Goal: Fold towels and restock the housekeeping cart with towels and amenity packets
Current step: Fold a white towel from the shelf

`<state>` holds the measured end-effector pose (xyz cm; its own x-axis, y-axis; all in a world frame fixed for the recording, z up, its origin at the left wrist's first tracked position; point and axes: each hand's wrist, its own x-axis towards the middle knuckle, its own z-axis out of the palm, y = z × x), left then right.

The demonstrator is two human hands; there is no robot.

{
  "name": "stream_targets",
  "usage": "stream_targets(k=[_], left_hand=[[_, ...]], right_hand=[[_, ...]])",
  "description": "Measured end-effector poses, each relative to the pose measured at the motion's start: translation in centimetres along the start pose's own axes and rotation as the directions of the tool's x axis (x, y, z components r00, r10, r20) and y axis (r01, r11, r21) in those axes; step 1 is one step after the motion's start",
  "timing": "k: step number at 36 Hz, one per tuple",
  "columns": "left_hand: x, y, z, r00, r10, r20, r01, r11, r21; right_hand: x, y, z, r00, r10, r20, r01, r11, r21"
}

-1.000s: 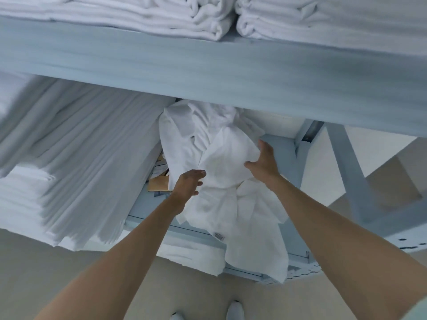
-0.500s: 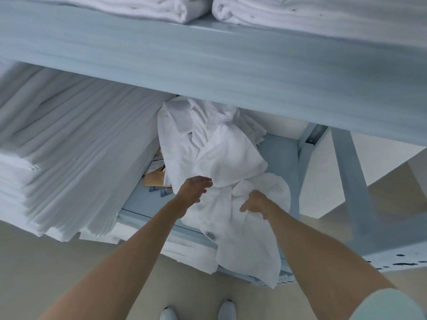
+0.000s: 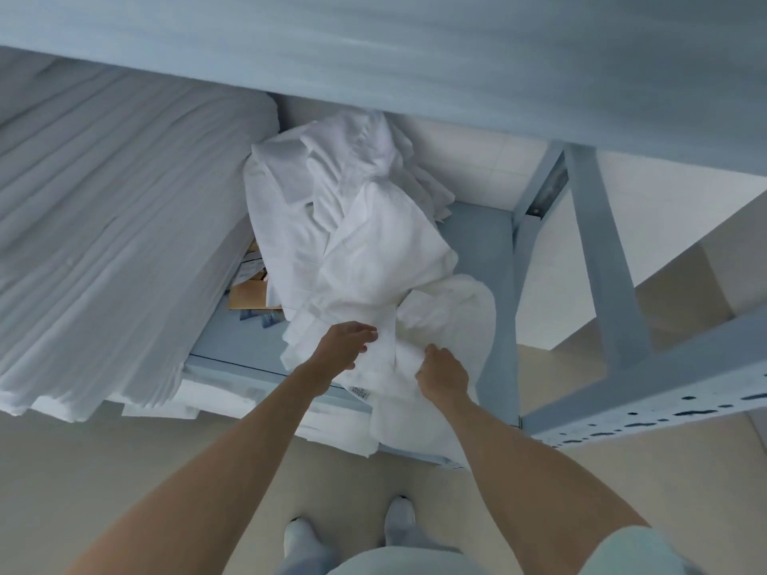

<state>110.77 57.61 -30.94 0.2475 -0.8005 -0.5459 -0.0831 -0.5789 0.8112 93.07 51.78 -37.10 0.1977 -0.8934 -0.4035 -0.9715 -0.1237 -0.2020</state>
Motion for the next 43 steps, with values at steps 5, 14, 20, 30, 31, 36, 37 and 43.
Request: stream_targets(k=[5, 14, 20, 30, 31, 36, 37, 43], left_hand=[[0.3, -0.1, 0.8, 0.999, -0.041, -0.008, 0.041, 0.999, 0.009], [0.5, 0.9, 0.9, 0.972, 0.119, -0.201, -0.111, 0.992, 0.054], [0.2, 4.4, 0.7, 0.924, 0.325, -0.204, -0.311, 0.945, 0.099], [-3.0, 8.5, -1.2, 0.873, 0.472, -0.124, -0.488, 0.852, -0.187], [-3.4, 8.8, -1.6, 0.881, 0.458, -0.115, -0.472, 0.849, -0.236], [-6.3, 11.2, -3.0, 0.903, 0.43, 0.012, -0.38, 0.81, -0.447], [-6.8, 11.7, -3.0, 0.903, 0.427, 0.055, -0.348, 0.799, -0.49], [-10.6, 13.2, -2.6, 0.89, 0.404, 0.214, -0.194, 0.758, -0.623]], right_hand=[[0.1, 0.6, -1.9, 0.995, -0.072, -0.069, 0.088, 0.956, 0.28], [0.1, -4.7, -14.4, 0.968, -0.019, -0.25, 0.244, 0.303, 0.921], [-1.8, -8.0, -22.7, 0.97, -0.058, -0.237, 0.225, -0.161, 0.961], [-7.0, -9.3, -24.9, 0.971, -0.11, -0.211, 0.143, -0.437, 0.888], [-7.3, -9.0, -24.8, 0.97, -0.082, -0.228, 0.168, -0.451, 0.877], [-8.5, -6.9, -21.8, 0.975, 0.036, -0.217, 0.216, -0.341, 0.915], [-8.9, -6.5, -20.7, 0.98, 0.045, -0.195, 0.2, -0.285, 0.937], [-11.5, -5.4, -14.5, 0.996, 0.043, -0.076, 0.082, -0.188, 0.979]])
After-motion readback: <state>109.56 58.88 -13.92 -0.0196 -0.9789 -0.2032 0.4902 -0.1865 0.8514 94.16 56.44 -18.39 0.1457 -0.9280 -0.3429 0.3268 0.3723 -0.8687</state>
